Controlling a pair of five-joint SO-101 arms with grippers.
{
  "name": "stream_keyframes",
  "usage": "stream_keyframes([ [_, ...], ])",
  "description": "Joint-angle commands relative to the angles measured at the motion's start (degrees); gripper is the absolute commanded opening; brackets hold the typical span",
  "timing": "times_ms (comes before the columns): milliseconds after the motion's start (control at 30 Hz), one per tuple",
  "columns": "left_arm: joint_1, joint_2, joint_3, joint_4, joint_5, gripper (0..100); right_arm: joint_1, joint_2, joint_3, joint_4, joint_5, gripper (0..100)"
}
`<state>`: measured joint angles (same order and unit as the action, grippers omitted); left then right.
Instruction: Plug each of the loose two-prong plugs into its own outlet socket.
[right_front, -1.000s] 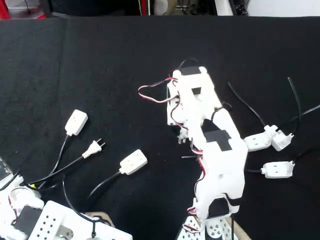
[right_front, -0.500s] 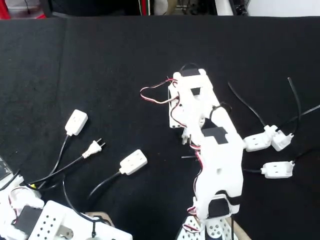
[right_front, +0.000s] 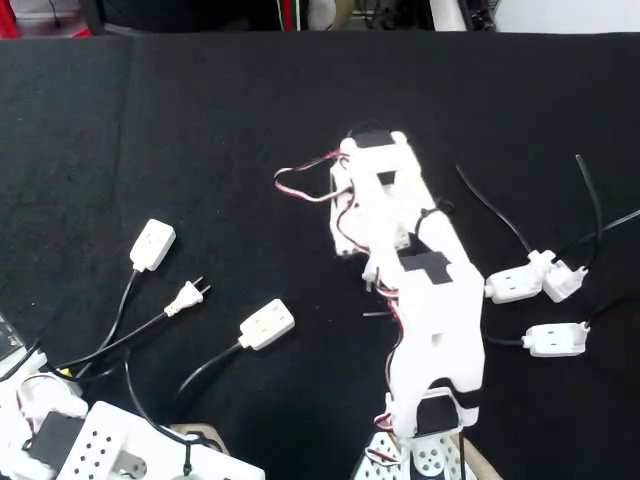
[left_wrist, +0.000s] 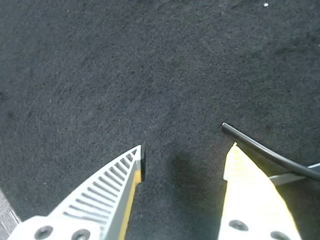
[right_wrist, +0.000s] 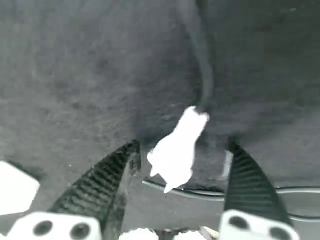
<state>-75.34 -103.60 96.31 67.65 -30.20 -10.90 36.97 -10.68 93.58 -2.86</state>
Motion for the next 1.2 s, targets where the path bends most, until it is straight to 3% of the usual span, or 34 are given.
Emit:
stream_keyframes([
  [0,0.0,-0.5,1.0,0.5,-0.4,27,2.5,-0.2,-7.0,1.2,-5.2,27.1],
  [200,0.0,-0.5,1.0,0.5,-0.4,27,2.4,0.7,-8.0,1.5,-5.9,17.8],
  [633,0.0,-0.5,1.0,0.5,-0.4,27,3.5,9.7,-13.6,2.8,-5.3,10.4],
  [833,0.0,-0.5,1.0,0.5,-0.4,27,3.3,9.8,-15.1,6.9,0.2,4.4],
  [1167,0.0,-0.5,1.0,0.5,-0.4,27,3.2,9.6,-15.3,6.9,0.8,3.8],
])
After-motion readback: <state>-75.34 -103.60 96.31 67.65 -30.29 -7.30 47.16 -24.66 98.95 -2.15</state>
